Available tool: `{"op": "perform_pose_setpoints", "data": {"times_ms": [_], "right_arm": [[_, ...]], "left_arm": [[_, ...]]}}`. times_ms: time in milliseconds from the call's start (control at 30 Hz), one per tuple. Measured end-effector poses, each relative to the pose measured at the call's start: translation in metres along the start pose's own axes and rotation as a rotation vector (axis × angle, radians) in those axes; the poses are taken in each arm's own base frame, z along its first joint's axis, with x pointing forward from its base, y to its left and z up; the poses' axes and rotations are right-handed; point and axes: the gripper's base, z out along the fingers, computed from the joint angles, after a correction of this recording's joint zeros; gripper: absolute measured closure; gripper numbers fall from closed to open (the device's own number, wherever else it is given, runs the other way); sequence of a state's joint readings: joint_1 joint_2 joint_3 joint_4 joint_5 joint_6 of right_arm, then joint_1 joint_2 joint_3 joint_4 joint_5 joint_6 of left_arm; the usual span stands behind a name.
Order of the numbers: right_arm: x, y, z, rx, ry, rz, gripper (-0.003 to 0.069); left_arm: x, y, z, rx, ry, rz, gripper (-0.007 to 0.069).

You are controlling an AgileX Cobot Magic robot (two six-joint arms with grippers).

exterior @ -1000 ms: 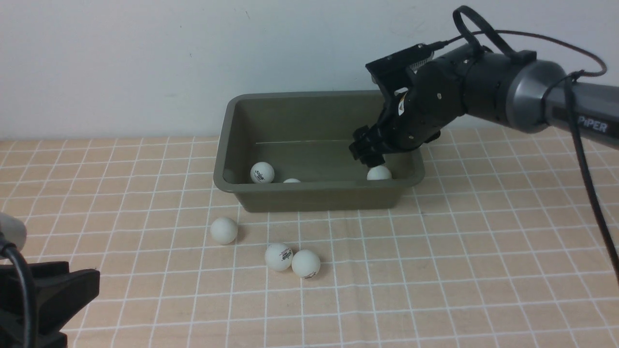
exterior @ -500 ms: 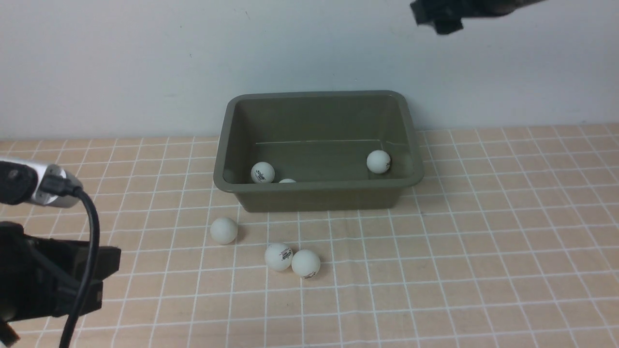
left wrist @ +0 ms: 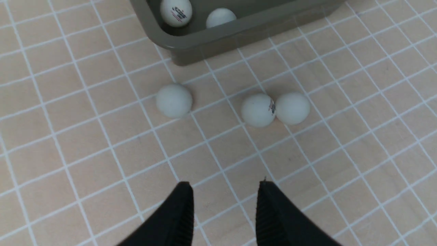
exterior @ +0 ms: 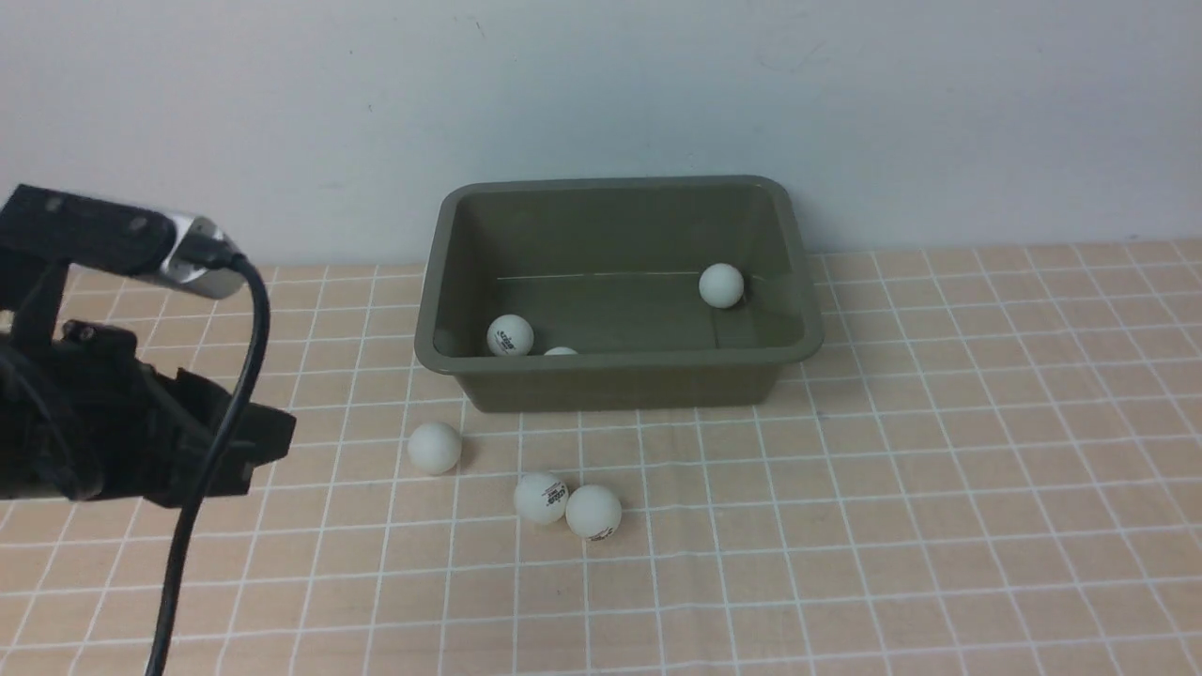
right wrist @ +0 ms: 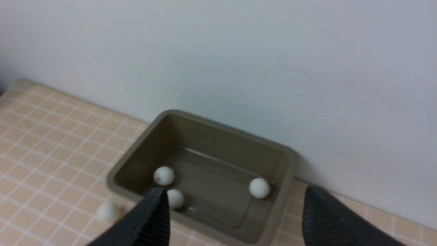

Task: Put the table tennis balls into the box on the light coffee tablecloth.
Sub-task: 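Reach for and grasp a ping pong ball on the table beside the basket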

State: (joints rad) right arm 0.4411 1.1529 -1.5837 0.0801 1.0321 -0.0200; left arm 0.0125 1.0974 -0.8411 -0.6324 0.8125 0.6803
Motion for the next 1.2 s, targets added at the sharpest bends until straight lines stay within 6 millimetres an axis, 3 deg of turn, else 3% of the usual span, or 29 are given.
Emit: {"op": "perform_pose_setpoints", "data": {"times_ms": [233,433,633,900,1200], "right_arm": [[0.046,0.015,0.004,-0.171,0.019,-0.025,0.0186],[0.072,0.014,0.011,-0.173,0.021,-0.037,0.0186],[0.075,0.013,0.014,-0.169,0.017,-0.044,0.0186],[0.073,0.013,0.014,-0.165,-0.006,-0.055,0.0186],[0.073,0.015,0.014,-0.181,-0.009,-0.040,0.0186]], "left_arm": [[-0.037,0.025,0.034,0.022,0.093,0.034,0.0379],[-0.050,0.048,0.071,0.040,0.232,0.076,0.0318],[-0.048,0.059,0.111,0.113,0.350,0.044,0.0283],[-0.039,0.056,0.166,0.110,0.377,0.077,0.0281],[-0.031,0.059,0.199,0.069,0.362,0.104,0.0281]]}}
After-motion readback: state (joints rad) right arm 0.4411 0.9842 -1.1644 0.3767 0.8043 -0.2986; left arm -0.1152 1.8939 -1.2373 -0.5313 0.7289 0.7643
